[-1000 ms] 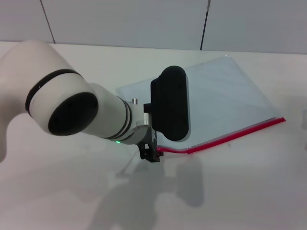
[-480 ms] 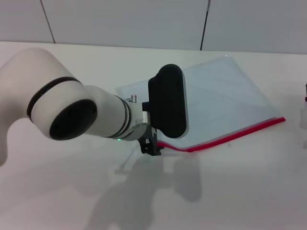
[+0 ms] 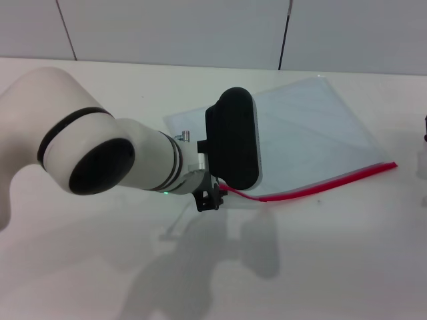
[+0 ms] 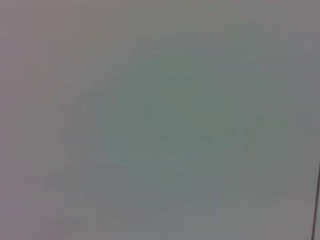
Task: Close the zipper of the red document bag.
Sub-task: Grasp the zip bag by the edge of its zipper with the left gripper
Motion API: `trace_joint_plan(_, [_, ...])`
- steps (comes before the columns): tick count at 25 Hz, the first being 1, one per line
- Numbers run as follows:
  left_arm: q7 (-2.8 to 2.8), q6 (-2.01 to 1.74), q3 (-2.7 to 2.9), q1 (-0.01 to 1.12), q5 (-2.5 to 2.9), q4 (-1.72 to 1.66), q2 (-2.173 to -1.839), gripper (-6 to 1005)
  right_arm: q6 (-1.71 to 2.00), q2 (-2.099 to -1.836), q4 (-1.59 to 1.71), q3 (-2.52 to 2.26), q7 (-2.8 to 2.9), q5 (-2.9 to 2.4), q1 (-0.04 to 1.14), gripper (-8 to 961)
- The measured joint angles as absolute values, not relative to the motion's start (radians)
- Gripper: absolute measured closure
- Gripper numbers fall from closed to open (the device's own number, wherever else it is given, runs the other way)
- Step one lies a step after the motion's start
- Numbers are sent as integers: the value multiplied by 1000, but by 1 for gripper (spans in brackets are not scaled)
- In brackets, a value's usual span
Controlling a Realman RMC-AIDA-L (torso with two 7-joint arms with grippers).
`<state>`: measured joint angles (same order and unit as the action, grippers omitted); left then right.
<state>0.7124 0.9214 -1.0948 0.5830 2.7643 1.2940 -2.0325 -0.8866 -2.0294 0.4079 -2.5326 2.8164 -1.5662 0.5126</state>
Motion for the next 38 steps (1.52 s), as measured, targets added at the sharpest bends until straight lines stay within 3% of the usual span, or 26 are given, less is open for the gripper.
trace_joint_plan(7, [691,891,-1096,580,2775,1288,-2033,754,-877,-2030,407,-2533,2816,-1566,514,529])
trace_joint_plan(15, [564,785,-1090,548,2863,1308,-2032,919,-873,-2031,407,-2533,2816,-1566,514,529])
trace_joint_plan(31, [555,584,-1107,343,2868,1554,-2028,939,-914,-2018,552,-2488,2816,-1569,511,528])
trace_joint_plan(34, [556,576,-1115,328,2869,1563,-2027,937,-903,-1998,640,-2480,2816,-1575,495,528])
trace_joint_plan(38, [560,559,-1125,313,2869,1577,-2027,935,-882,-1937,791,-2484,2816,-1584,457,528])
